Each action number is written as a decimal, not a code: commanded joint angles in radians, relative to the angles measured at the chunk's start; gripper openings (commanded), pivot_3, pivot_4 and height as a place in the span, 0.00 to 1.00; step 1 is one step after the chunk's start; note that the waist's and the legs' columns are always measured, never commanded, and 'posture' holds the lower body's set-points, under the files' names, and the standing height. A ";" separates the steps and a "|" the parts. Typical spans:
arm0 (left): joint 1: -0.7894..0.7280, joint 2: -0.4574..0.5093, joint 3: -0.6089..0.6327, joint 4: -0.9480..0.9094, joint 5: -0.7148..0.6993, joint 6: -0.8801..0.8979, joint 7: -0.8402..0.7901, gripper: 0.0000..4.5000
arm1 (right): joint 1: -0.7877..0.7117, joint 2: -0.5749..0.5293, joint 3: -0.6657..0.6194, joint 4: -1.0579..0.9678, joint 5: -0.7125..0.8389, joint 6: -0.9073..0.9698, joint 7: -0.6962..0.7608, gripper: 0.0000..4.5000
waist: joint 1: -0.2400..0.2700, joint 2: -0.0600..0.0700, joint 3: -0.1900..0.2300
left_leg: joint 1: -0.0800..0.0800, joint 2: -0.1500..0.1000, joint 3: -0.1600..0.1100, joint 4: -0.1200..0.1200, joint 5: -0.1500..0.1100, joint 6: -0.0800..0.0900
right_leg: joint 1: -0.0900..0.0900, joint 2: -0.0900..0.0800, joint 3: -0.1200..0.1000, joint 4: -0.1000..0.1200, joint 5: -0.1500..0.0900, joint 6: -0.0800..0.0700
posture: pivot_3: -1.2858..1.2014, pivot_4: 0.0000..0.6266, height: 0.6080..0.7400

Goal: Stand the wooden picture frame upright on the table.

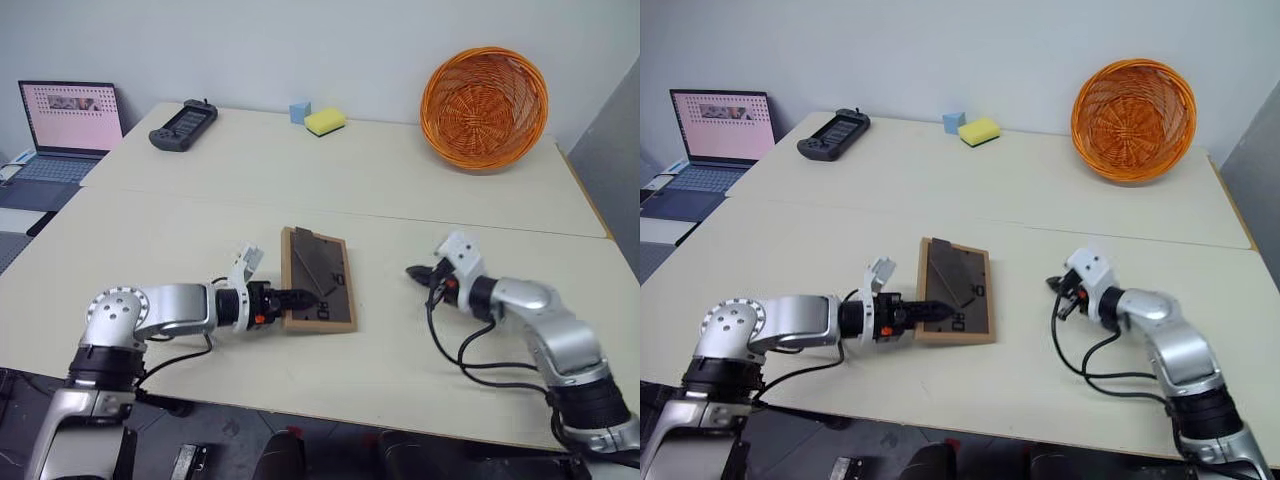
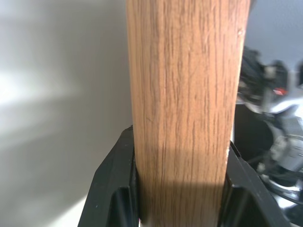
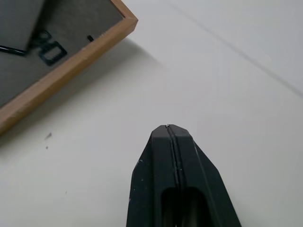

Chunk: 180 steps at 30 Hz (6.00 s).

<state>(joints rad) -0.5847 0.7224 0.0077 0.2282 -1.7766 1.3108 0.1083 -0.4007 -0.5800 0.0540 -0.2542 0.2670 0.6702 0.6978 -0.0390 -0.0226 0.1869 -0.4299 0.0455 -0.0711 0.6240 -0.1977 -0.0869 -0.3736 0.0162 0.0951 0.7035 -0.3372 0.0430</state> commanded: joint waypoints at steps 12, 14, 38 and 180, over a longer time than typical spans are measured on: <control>-0.253 0.031 -0.112 -0.078 0.670 -0.175 -0.826 0.29 | -0.328 0.105 -0.054 -0.095 0.194 0.190 -0.038 0.59 | 0.000 0.001 0.001 | -0.003 0.000 -0.001 -0.003 0.002 -0.004 | -0.001 -0.001 -0.002 -0.005 0.000 0.000 | 0.52 0.24 1.00; -0.264 0.034 -0.140 -0.083 0.745 -0.213 -0.905 0.29 | -0.377 0.138 -0.061 -0.073 0.221 0.219 -0.055 0.59 | 0.000 0.001 0.001 | -0.003 0.000 0.000 -0.003 0.002 -0.003 | -0.001 -0.001 -0.002 -0.006 0.000 0.000 | 0.52 0.24 1.00; -0.269 -0.025 -0.073 -0.101 0.966 -0.215 -1.077 0.29 | -0.425 0.209 -0.012 0.005 0.250 0.226 -0.073 0.59 | -0.003 0.002 0.001 | -0.004 0.001 0.000 -0.004 0.000 0.000 | -0.003 -0.001 -0.002 -0.005 0.000 0.000 | 0.52 0.24 1.00; -0.199 0.075 -0.066 0.072 -0.196 0.208 -0.320 0.68 | -0.335 -0.048 0.275 0.681 -1.108 -1.663 -0.860 0.32 | -0.023 0.001 0.001 | -0.001 -0.003 -0.003 0.005 0.003 -0.004 | -0.002 -0.002 -0.001 0.012 0.000 0.000 | 0.52 0.24 1.00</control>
<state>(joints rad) -0.7590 0.7669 -0.0734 0.3210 -1.9621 1.5017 -0.1736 -0.7285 -0.6233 0.3478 0.4566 -0.8808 -0.9928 -0.1529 -0.0625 -0.0215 0.1883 -0.4309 0.0426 -0.0745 0.6292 -0.1948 -0.0913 -0.3760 0.0138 0.0941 0.7151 -0.3368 0.0425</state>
